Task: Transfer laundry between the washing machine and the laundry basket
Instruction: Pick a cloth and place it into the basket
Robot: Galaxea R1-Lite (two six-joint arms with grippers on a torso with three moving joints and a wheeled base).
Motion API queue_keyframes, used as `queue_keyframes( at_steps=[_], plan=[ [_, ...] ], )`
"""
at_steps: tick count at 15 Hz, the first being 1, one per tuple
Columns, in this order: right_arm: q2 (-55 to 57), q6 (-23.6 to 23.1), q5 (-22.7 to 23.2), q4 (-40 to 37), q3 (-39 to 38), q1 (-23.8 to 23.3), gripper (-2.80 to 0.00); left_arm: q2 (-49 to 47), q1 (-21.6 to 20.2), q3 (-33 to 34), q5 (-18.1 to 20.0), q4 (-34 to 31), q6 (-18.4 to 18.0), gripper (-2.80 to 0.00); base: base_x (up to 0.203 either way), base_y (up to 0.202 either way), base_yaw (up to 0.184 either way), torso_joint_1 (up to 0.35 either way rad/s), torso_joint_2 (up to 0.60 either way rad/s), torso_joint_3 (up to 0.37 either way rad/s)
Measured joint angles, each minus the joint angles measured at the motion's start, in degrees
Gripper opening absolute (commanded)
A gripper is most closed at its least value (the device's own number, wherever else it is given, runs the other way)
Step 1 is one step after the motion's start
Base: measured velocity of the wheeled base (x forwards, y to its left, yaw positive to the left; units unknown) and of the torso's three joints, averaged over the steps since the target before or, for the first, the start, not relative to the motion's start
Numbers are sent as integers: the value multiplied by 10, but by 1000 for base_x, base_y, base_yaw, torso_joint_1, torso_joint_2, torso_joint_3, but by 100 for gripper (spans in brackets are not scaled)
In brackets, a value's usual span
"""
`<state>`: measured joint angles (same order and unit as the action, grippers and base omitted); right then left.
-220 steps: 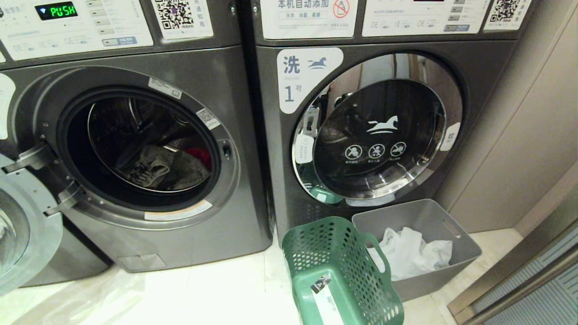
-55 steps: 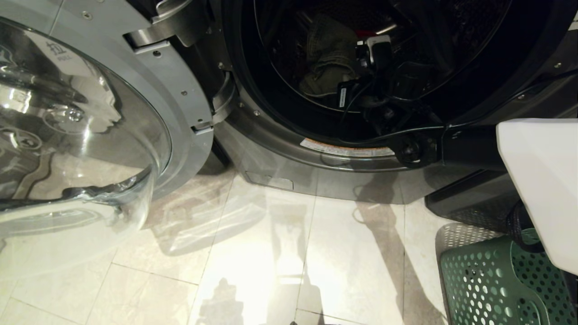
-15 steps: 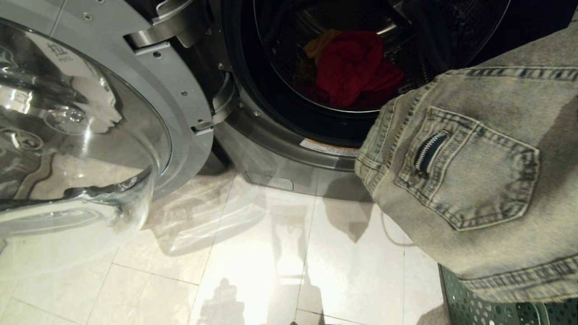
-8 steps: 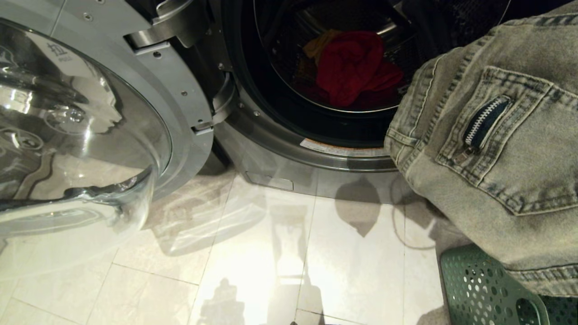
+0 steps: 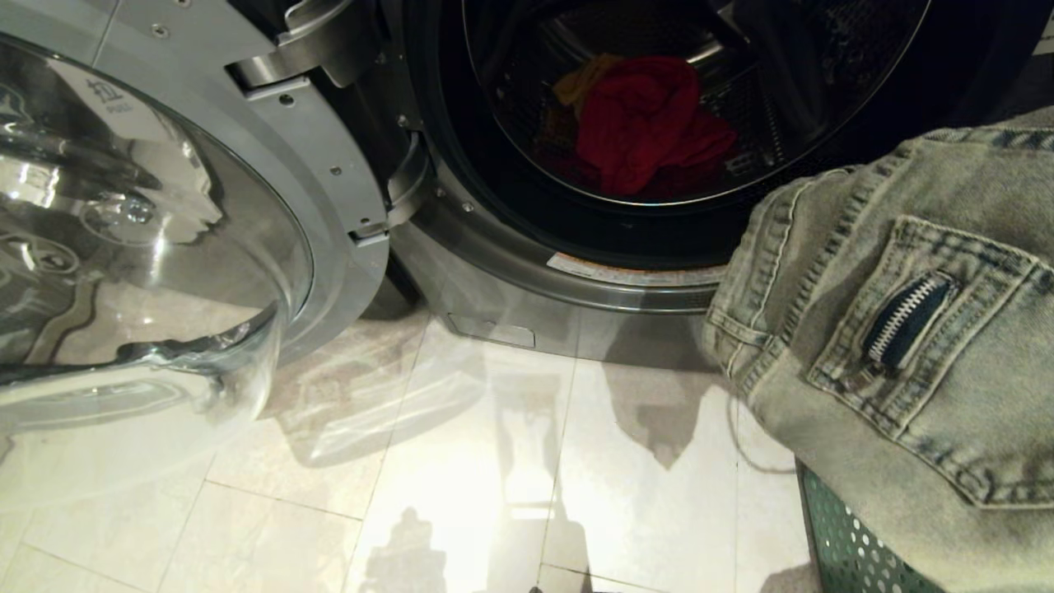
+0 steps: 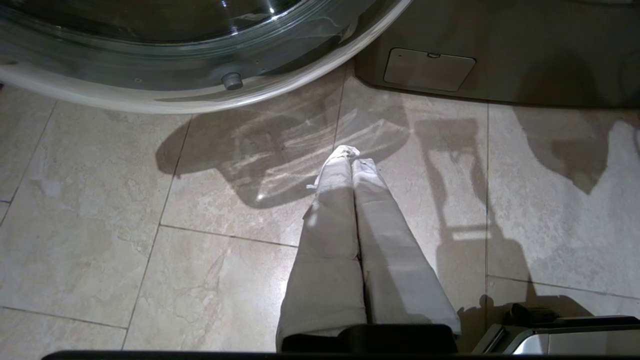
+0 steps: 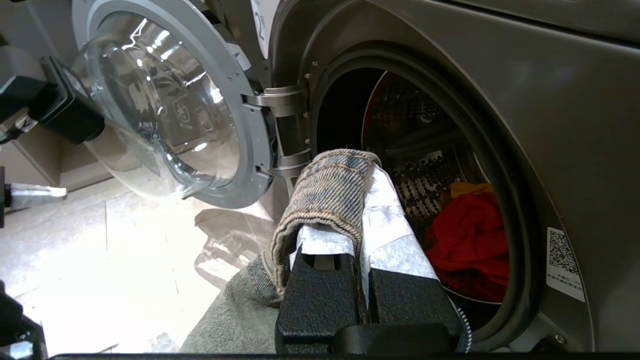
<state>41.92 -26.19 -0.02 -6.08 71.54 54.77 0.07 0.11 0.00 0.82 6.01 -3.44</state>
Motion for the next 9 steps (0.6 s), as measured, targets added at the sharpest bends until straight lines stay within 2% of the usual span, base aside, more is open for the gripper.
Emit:
queue_keyframes(
  at_steps=[3,9],
  plan=[
    [-7,-10,1,0,-8,0,-280,0,0,0,0,0,0,-280,-1,1,-32,1,4,0],
    [-10,-12,0,1,-14,0,-280,0,0,0,1,0,0,-280,2,6,-171,3,3,0]
  ],
)
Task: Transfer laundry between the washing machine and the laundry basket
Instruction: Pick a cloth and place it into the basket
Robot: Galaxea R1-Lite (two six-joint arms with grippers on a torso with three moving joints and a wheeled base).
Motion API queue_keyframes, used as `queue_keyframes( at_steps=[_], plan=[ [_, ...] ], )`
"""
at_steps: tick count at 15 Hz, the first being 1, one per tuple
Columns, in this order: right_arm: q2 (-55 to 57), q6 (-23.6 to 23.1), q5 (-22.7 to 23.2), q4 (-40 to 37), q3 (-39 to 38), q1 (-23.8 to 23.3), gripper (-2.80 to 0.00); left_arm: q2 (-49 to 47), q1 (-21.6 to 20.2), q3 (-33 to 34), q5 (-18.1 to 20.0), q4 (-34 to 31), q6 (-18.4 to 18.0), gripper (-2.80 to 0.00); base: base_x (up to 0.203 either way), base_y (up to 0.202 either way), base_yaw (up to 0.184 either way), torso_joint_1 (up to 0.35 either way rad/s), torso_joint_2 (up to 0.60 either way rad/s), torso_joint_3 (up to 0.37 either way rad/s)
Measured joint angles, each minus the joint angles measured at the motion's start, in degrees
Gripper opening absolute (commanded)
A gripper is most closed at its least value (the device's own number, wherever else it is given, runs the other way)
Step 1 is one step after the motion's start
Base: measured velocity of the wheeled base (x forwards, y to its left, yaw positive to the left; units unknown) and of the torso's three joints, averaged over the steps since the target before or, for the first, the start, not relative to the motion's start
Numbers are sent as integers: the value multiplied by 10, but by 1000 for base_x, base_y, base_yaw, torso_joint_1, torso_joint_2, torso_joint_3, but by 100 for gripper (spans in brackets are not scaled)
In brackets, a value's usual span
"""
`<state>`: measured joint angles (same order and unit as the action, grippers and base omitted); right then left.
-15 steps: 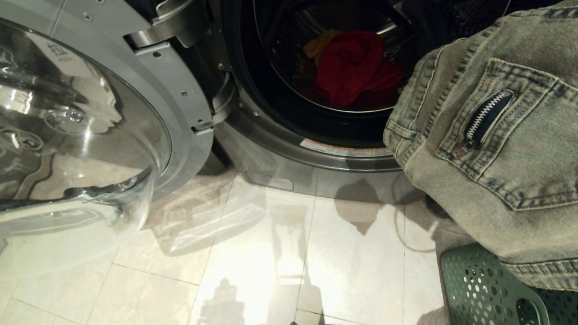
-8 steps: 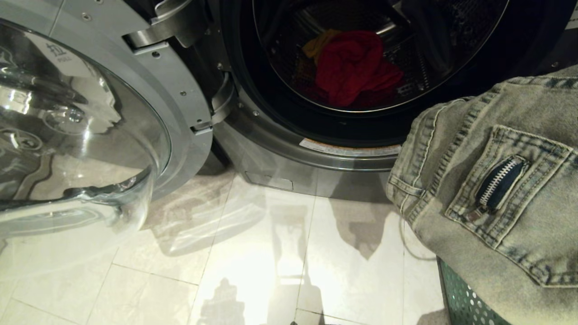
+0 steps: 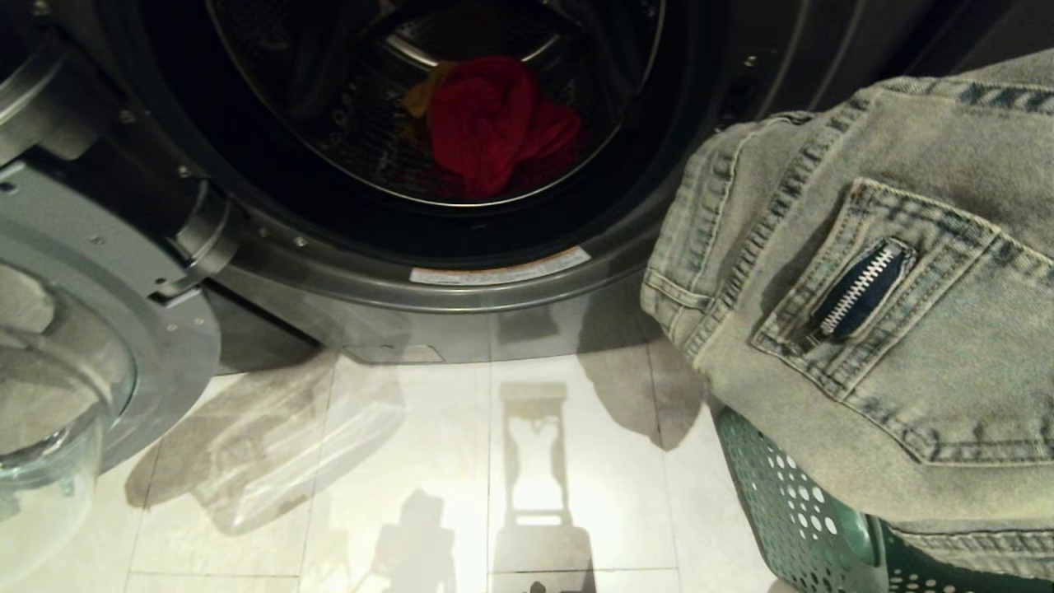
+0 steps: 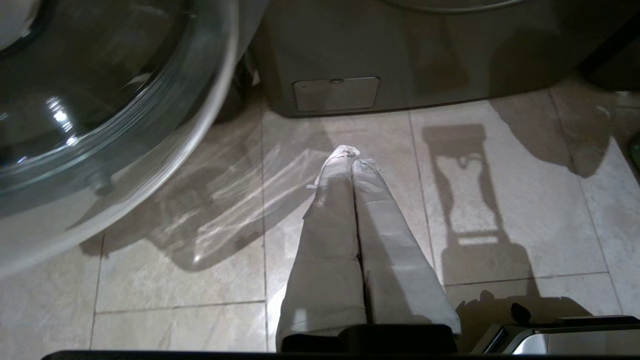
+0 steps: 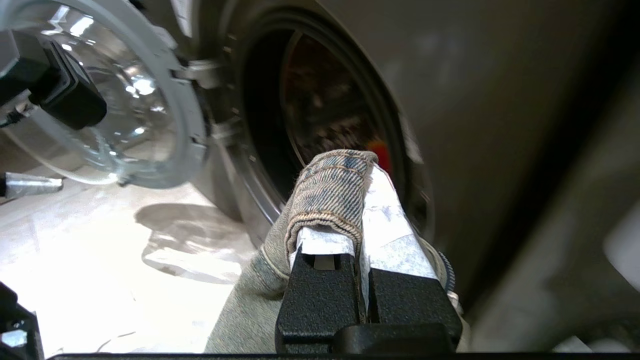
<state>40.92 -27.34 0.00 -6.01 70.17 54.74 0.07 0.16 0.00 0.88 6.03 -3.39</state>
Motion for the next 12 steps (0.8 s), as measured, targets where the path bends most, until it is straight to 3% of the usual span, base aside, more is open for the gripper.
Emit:
queue_keyframes(
  at_steps=[7,10,12],
  plan=[
    [0,4,-4,1,-23,0,-280,0,0,0,1,0,0,-280,-1,6,-171,2,3,2],
    [-1,13,-10,1,-53,0,-280,0,0,0,1,0,0,-280,-1,2,-59,2,2,2],
    [-3,23,-37,1,-84,-1,-280,0,0,0,0,0,-1,-280,0,0,0,0,0,0]
  ],
)
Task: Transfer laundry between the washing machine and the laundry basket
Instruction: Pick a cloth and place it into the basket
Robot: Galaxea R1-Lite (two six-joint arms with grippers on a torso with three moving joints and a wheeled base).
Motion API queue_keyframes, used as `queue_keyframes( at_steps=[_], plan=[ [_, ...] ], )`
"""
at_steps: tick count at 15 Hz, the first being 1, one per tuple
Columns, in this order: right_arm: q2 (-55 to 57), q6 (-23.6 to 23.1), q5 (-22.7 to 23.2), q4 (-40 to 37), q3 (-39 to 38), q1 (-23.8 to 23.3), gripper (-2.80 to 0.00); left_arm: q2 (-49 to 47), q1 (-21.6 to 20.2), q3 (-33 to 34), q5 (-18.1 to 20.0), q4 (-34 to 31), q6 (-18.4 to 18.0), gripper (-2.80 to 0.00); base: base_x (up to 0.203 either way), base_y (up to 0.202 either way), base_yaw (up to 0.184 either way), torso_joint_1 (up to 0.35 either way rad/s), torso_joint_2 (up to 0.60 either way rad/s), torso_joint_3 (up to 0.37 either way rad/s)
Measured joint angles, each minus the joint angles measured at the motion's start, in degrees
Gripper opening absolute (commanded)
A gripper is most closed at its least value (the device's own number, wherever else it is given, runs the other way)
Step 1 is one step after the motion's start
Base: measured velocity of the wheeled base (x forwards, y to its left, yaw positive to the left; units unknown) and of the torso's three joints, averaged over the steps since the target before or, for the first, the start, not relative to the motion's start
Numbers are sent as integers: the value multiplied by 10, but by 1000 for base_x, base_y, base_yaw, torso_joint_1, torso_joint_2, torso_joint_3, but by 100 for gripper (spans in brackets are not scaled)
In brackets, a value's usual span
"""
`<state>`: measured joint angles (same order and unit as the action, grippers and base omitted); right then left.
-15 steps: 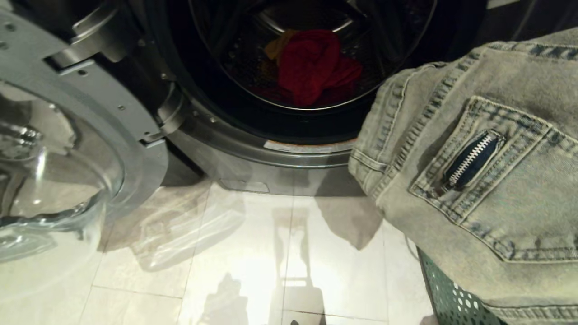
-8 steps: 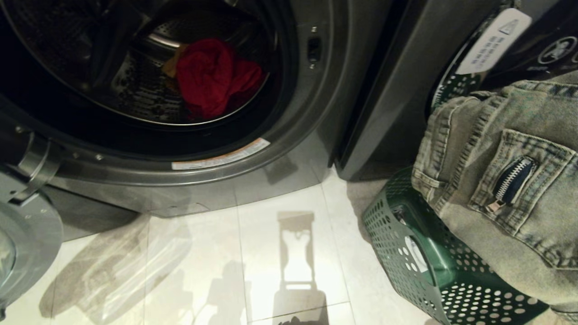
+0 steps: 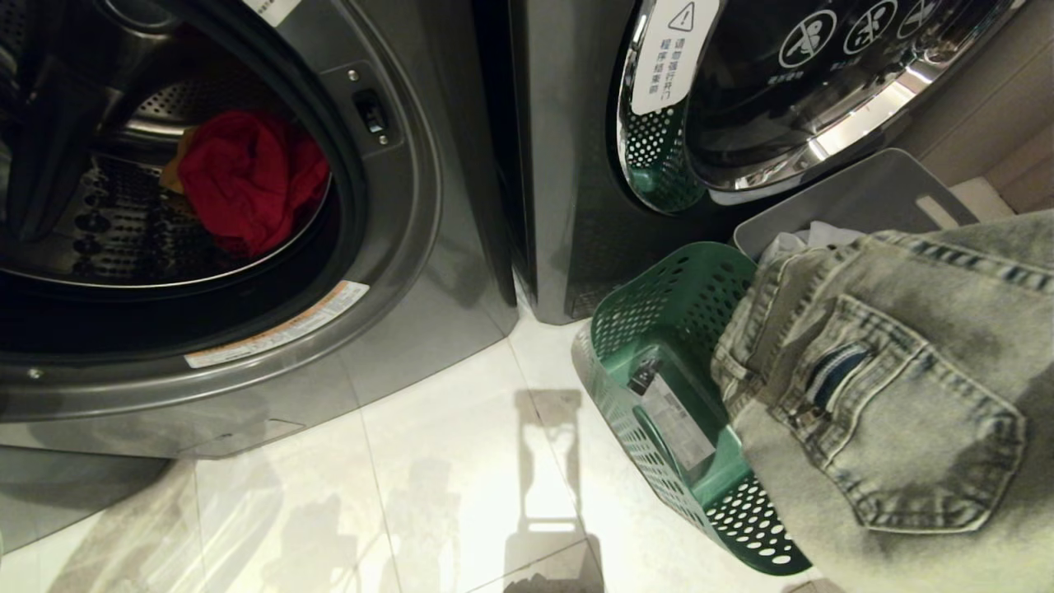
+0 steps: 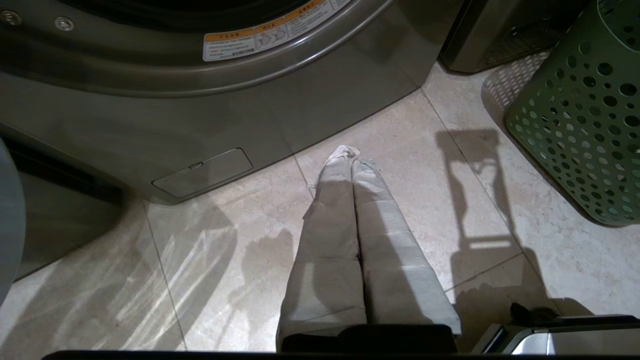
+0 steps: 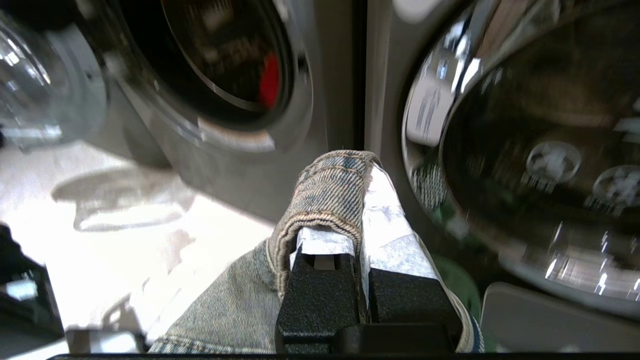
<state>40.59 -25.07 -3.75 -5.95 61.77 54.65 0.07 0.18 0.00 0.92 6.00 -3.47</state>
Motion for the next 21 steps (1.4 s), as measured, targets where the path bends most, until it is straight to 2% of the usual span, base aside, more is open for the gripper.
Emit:
queue_keyframes(
  at_steps=[4,8,10,12,18,21],
  plan=[
    [-5,54,-44,0,-73,0,-280,0,-1,0,0,0,0,-280,0,0,0,0,0,0],
    [-3,59,-110,2,-139,-2,-280,0,0,0,0,0,0,-280,0,0,0,0,0,0],
    [7,61,-138,3,-146,-4,-280,0,-1,0,0,0,0,-280,0,0,0,0,0,0],
    [24,62,-146,4,-136,-14,-280,0,-1,0,0,0,0,-280,0,0,0,0,0,0],
    [124,63,-152,3,-27,-161,-280,0,0,0,-1,0,0,-280,0,0,0,0,0,0],
    [158,64,-146,1,-19,-194,-280,0,0,0,-1,0,1,-280,0,0,0,0,0,0]
  ],
)
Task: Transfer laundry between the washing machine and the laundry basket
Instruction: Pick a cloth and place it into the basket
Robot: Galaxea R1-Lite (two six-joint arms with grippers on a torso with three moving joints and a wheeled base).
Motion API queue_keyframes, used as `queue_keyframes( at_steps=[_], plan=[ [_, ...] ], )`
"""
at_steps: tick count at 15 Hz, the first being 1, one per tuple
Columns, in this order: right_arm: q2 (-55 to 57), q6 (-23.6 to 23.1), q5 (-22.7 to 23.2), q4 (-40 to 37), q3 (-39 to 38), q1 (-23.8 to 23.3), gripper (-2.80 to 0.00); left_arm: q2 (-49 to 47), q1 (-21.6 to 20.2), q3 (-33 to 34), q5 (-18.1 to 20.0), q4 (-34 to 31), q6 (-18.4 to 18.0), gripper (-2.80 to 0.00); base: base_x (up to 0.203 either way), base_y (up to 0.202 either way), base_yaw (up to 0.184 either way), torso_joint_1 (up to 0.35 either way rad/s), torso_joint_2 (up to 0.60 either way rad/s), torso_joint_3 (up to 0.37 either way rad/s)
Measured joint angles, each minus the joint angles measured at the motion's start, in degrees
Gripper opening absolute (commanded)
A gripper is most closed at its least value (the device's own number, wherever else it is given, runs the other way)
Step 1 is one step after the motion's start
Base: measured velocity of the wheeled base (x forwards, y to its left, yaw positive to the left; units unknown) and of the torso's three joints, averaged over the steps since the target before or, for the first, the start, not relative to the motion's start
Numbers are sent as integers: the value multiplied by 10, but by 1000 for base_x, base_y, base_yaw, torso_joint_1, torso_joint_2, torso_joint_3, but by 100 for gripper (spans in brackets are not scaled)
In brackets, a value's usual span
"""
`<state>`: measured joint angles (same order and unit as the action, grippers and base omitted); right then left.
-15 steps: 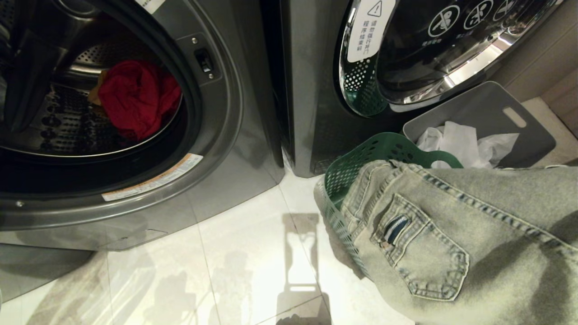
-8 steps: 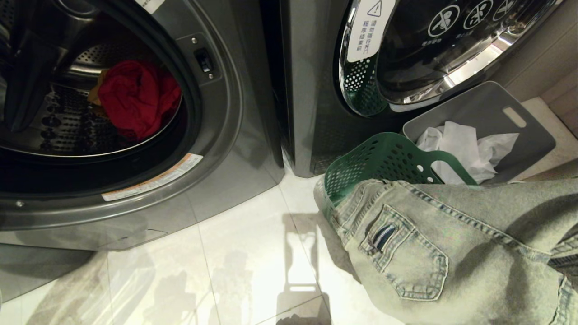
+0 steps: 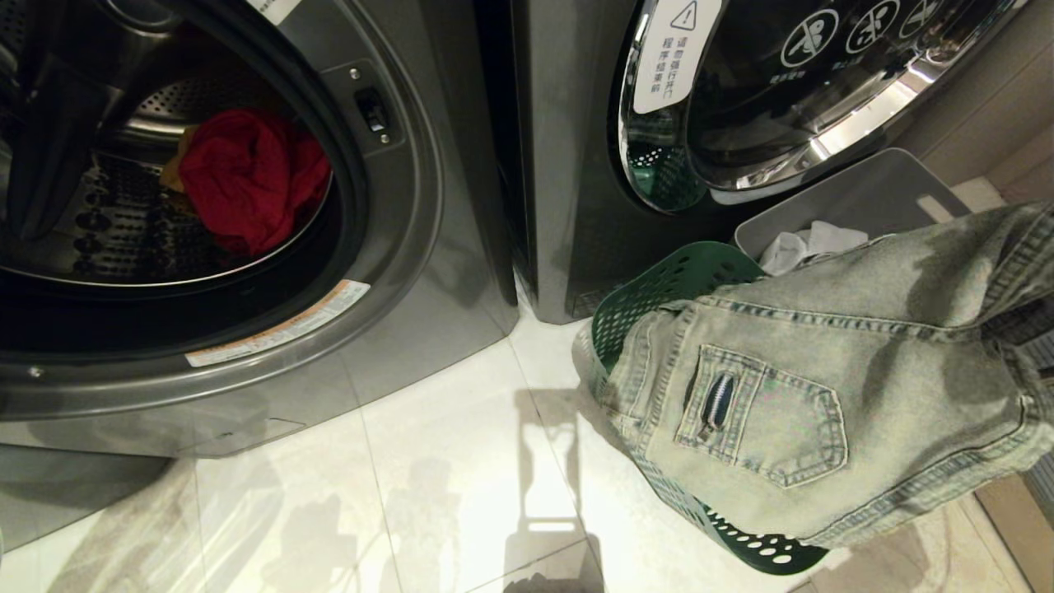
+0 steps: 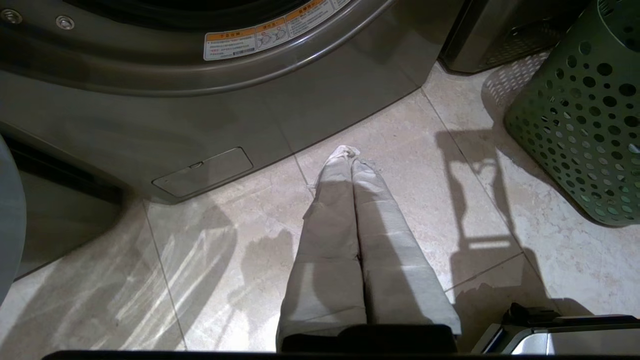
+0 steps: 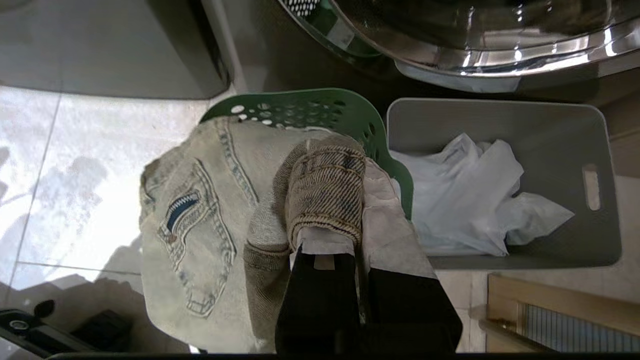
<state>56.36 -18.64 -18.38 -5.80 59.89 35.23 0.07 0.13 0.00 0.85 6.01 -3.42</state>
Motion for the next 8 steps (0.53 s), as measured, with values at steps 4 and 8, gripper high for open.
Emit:
queue_keyframes(
  at_steps=[4,8],
  plan=[
    [14,22,7,2,-37,-6,-280,0,0,0,0,0,0,-280,0,0,0,0,0,0],
    [25,39,4,1,-67,-35,-280,0,0,0,0,0,0,-280,0,0,0,0,0,0]
  ],
)
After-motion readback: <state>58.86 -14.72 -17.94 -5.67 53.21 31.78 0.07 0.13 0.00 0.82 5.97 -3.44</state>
